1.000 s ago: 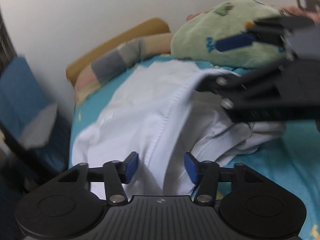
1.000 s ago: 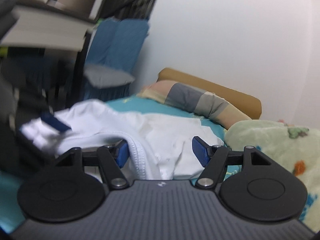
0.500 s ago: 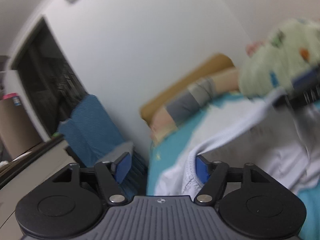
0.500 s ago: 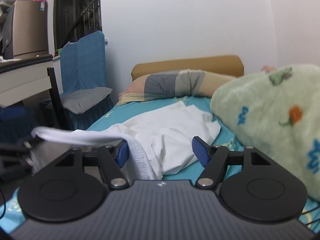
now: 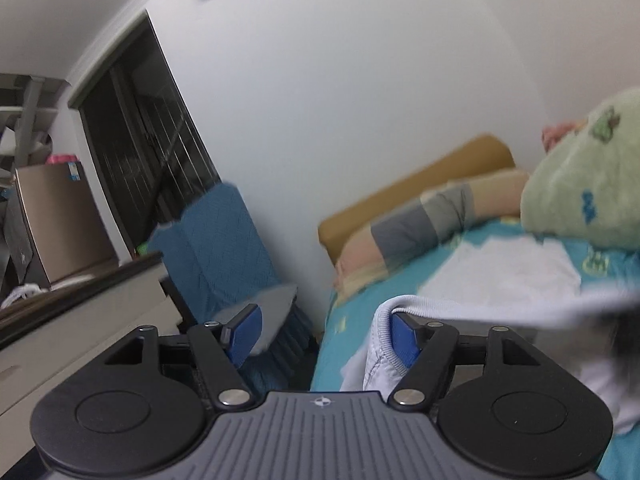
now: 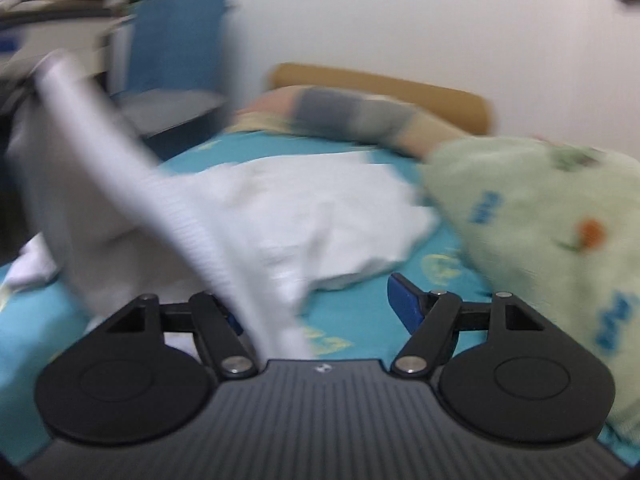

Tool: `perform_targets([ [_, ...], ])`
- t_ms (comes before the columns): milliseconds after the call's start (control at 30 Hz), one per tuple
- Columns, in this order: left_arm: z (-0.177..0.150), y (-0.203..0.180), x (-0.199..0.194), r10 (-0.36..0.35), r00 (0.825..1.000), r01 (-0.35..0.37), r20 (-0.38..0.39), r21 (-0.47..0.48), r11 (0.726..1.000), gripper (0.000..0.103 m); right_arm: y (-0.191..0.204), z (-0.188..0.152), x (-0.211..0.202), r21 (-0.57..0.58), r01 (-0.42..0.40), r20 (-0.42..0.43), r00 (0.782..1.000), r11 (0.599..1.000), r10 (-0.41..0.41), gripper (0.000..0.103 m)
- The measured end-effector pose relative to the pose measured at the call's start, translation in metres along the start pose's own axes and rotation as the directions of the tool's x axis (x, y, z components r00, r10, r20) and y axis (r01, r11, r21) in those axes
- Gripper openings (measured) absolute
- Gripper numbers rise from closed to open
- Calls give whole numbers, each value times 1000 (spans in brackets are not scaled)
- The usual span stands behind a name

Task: Fold clothes
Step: 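Lift the shirt high with both grippers and shake it out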

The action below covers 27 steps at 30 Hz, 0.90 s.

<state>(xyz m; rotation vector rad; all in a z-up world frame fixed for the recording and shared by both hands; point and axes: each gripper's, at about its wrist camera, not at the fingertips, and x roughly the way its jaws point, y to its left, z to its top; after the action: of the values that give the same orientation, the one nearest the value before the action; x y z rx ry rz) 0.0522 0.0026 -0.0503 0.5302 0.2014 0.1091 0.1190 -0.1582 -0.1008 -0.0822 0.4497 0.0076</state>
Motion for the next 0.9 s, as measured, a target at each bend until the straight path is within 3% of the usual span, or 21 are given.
perform_targets([
  [67,-7,-10,8,-33,998,35,-49,38,999,71,-20,10,-13,113,33,68,997,993,-41,72],
  [133,-13,-20,15,-64,993,72,-100,75,995,72,-36,21,-28,185,15,146,988,983,-42,72],
  [233,-24,-35,26,-100,980,123,-172,128,984,72,-46,30,-46,228,2,220,974,974,-53,72],
  [367,-37,-48,37,-73,975,115,-210,195,974,72,-54,33,-59,252,-17,251,967,968,-48,72],
  [533,-22,-2,45,18,985,-21,-174,-19,1000,73,-51,27,-48,170,10,207,977,985,-46,72],
  [700,-5,42,45,104,986,-132,-133,-221,966,81,-44,16,-13,79,-3,-6,1000,997,3,72],
  [767,2,48,36,131,986,-152,-100,-251,956,83,-42,5,2,77,-21,-101,994,997,29,81],
  [900,13,49,15,178,982,-188,-60,-292,938,83,-36,1,-3,88,25,-118,993,996,-14,83],
])
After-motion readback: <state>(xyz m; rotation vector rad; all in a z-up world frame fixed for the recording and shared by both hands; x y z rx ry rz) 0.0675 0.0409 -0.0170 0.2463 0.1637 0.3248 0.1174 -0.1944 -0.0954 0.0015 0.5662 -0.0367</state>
